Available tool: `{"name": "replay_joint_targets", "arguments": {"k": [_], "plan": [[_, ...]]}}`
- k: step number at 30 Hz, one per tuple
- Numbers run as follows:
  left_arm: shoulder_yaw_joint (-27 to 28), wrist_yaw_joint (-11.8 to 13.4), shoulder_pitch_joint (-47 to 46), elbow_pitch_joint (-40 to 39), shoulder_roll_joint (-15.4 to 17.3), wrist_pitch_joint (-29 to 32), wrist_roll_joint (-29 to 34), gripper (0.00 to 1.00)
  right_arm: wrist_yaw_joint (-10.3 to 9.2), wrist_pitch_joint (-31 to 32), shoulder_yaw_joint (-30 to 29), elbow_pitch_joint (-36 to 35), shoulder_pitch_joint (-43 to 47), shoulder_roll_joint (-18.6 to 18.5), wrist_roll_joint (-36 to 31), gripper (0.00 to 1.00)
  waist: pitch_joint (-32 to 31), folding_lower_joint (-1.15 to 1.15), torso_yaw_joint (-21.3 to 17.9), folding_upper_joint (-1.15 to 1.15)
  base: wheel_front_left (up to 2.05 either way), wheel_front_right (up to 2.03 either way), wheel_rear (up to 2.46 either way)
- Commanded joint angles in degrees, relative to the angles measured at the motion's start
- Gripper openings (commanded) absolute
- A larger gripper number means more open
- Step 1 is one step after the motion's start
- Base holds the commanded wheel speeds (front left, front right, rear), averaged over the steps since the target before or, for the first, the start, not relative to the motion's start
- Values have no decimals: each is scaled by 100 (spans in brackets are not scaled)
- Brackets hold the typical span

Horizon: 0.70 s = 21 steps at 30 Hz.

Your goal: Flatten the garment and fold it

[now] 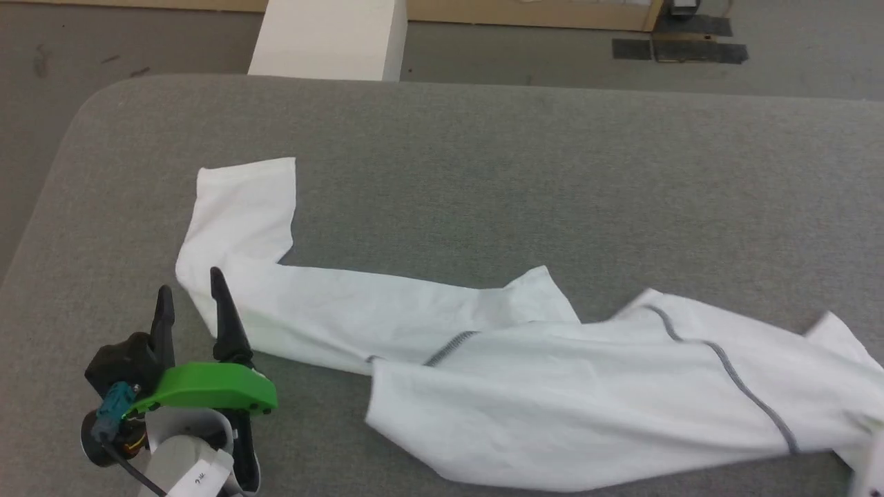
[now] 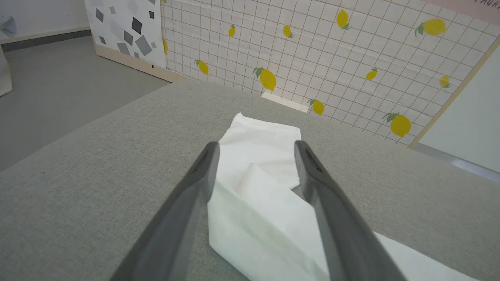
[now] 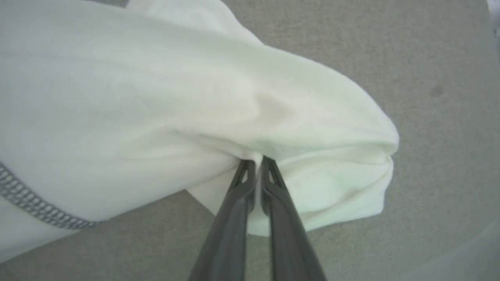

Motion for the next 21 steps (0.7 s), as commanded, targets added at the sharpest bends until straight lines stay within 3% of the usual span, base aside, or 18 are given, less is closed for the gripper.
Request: {"name": "replay_joint_targets", "arguments": {"k": [1,4,5,6,10,13,17,21], "plan": [[19,-21,-26,11,-31,-25,65,100,-12,92,-217,-197,220,3,111,0,-69,0,-113,0,0,0,0],[50,-35,-20,19,-39,-26,68,100,-12,227,-503,-471,566,10,545,0,-72,0,-221,0,0,0,0],[52,-49,-21,25,-41,-26,73,100,-12,198,-518,-543,639,11,655,9,-68,0,-266,0,0,0,0],[48,-73,-29,32,-43,-26,90,100,-12,26,-455,-641,699,12,870,100,-62,0,-327,0,0,0,0],[53,-122,-69,67,-48,-26,126,100,-12,-935,18,-914,537,12,1196,100,-57,0,-437,0,0,0,0],[24,-142,-94,59,-51,-26,152,100,-12,-1628,815,-1093,411,-32,985,100,-43,0,-464,0,0,0,0],[-13,-143,-154,29,-54,-26,180,100,-12,-2069,1983,-812,48,-741,904,100,24,0,-465,0,0,0,0],[-67,-173,-248,3,-56,-26,189,100,-12,-2048,2899,-143,-626,-1515,1072,100,141,0,-383,0,0,0,0]]}}
